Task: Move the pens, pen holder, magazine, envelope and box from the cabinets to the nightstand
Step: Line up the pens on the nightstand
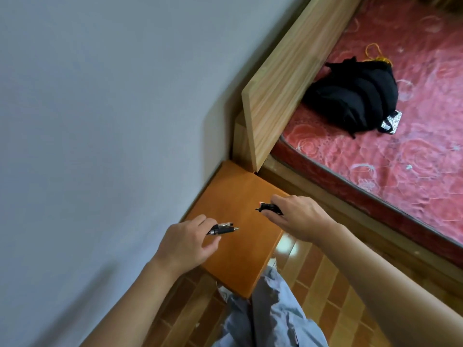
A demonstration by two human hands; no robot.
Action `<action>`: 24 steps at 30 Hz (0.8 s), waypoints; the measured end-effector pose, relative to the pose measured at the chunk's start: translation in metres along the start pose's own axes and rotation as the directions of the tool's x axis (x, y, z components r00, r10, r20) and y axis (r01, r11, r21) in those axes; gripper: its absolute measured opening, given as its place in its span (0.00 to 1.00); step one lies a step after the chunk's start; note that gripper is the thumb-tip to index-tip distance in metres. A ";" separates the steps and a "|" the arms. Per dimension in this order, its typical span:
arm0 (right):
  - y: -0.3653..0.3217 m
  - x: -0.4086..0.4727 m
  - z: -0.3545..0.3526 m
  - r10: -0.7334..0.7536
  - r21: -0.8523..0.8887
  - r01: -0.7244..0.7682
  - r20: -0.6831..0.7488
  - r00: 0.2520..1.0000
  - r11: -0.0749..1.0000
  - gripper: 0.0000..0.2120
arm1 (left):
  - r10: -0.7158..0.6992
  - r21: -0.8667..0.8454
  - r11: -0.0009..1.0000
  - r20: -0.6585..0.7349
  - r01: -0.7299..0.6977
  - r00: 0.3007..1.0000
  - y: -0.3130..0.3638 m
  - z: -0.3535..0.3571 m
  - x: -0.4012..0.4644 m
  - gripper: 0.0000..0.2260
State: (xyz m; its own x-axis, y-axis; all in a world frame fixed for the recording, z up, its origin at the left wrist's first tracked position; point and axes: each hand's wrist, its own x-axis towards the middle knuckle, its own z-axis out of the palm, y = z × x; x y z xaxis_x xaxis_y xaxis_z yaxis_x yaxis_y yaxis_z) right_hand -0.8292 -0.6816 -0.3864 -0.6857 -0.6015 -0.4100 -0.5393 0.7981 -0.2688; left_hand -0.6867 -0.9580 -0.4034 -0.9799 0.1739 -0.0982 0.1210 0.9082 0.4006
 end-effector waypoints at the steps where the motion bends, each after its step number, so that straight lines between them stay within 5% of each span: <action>1: 0.005 0.011 0.010 0.010 0.010 -0.010 0.007 1.000 1.000 0.18 | 0.003 -0.001 1.000 0.015 -0.003 1.000 -0.008 0.011 0.008 0.11; 24: 0.129 0.191 0.216 0.068 0.074 -0.074 0.085 0.994 0.994 0.15 | 0.082 0.013 0.996 0.257 -0.088 0.963 -0.084 0.266 0.161 0.10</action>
State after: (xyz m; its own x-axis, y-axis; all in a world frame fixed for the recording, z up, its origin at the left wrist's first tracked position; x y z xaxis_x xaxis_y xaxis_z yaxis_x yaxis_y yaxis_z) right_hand -0.9237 -0.6856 -0.6875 -0.6765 -0.5404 -0.5004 -0.4492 0.8412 -0.3011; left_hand -0.8121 -0.9050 -0.6951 -0.8928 0.3394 -0.2963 0.2087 0.8943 0.3958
